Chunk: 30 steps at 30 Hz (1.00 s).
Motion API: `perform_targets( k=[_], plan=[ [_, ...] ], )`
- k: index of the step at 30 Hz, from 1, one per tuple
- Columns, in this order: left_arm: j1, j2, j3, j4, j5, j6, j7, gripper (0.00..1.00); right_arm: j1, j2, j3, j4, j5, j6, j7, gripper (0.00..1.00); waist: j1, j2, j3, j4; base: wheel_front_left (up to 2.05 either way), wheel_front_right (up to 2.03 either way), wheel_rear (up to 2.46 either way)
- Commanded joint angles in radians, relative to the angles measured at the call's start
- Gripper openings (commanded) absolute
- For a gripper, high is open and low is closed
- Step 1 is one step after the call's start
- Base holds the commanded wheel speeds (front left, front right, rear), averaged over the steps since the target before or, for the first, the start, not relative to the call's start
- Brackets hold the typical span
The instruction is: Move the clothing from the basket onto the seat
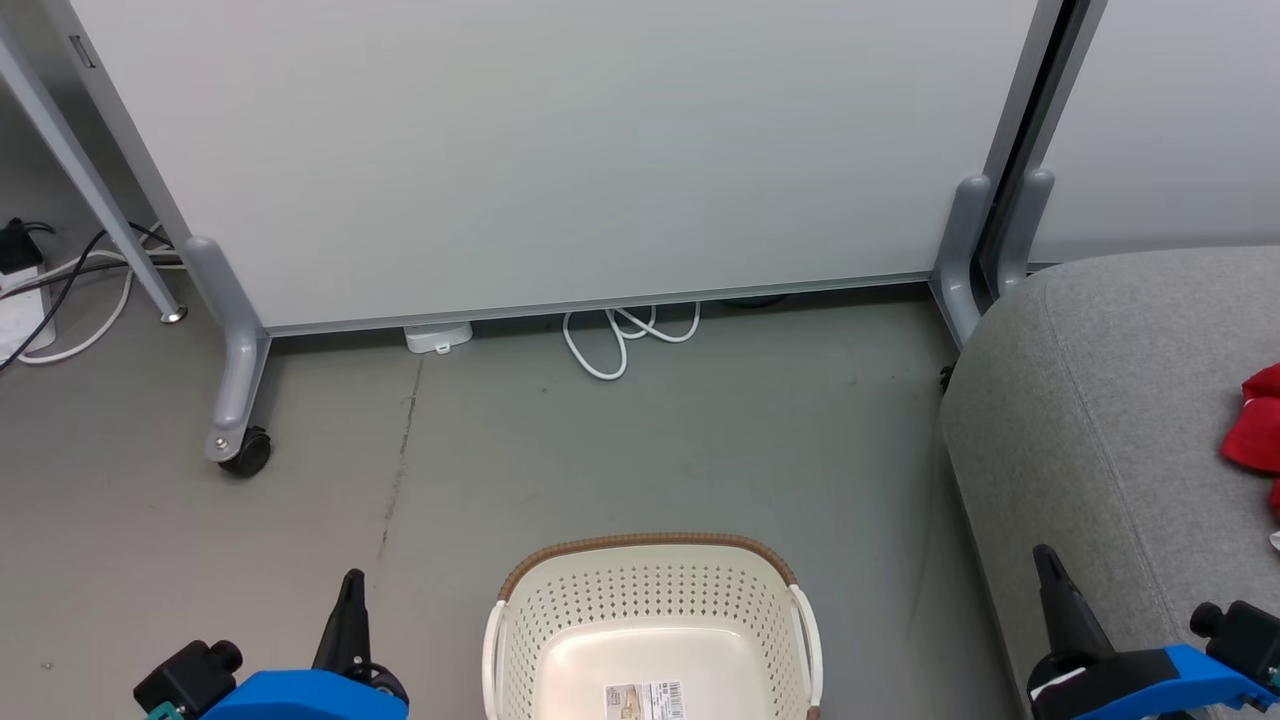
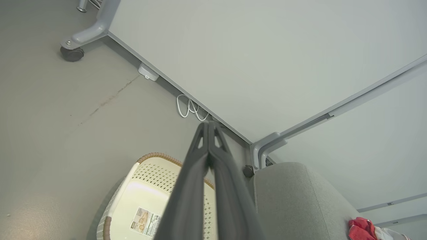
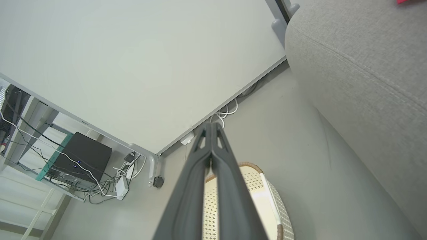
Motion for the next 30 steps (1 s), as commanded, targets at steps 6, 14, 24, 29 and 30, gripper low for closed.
perform_targets(
  k=[6, 14, 24, 29, 30],
  plan=[
    [-0.037, 0.001, 0.028, -0.034, -0.091, -0.001, 0.026, 0.00, -0.042, -0.007, -0.003, -0.017, 0.112, 0.000, 0.014, 0.00, -0.0001, 0.0000, 0.000, -0.005, 0.00, 0.00, 0.00],
    [-0.044, -0.002, 0.047, -0.052, -0.166, -0.001, 0.048, 0.00, -0.053, -0.008, -0.005, -0.019, 0.202, 0.000, 0.027, 0.00, -0.0001, 0.0000, 0.001, -0.010, 0.00, 0.00, 0.00],
    [-0.053, -0.004, 0.071, -0.074, -0.265, -0.001, 0.078, 0.00, -0.063, -0.009, -0.007, -0.020, 0.321, 0.000, 0.043, 0.00, -0.0001, 0.0000, 0.001, -0.016, 0.00, 0.00, 0.00],
    [-0.055, -0.006, 0.081, -0.085, -0.311, -0.001, 0.092, 0.00, -0.070, -0.010, -0.008, -0.021, 0.377, 0.000, 0.051, 0.00, -0.0001, 0.0000, 0.002, -0.020, 0.00, 0.00, 0.00],
    [-0.055, -0.006, 0.083, -0.087, -0.319, -0.001, 0.095, 0.00, -0.071, -0.010, -0.008, -0.021, 0.388, 0.000, 0.053, 0.00, -0.0001, 0.0000, 0.002, -0.021, 0.00, 0.00, 0.00]
  ],
)
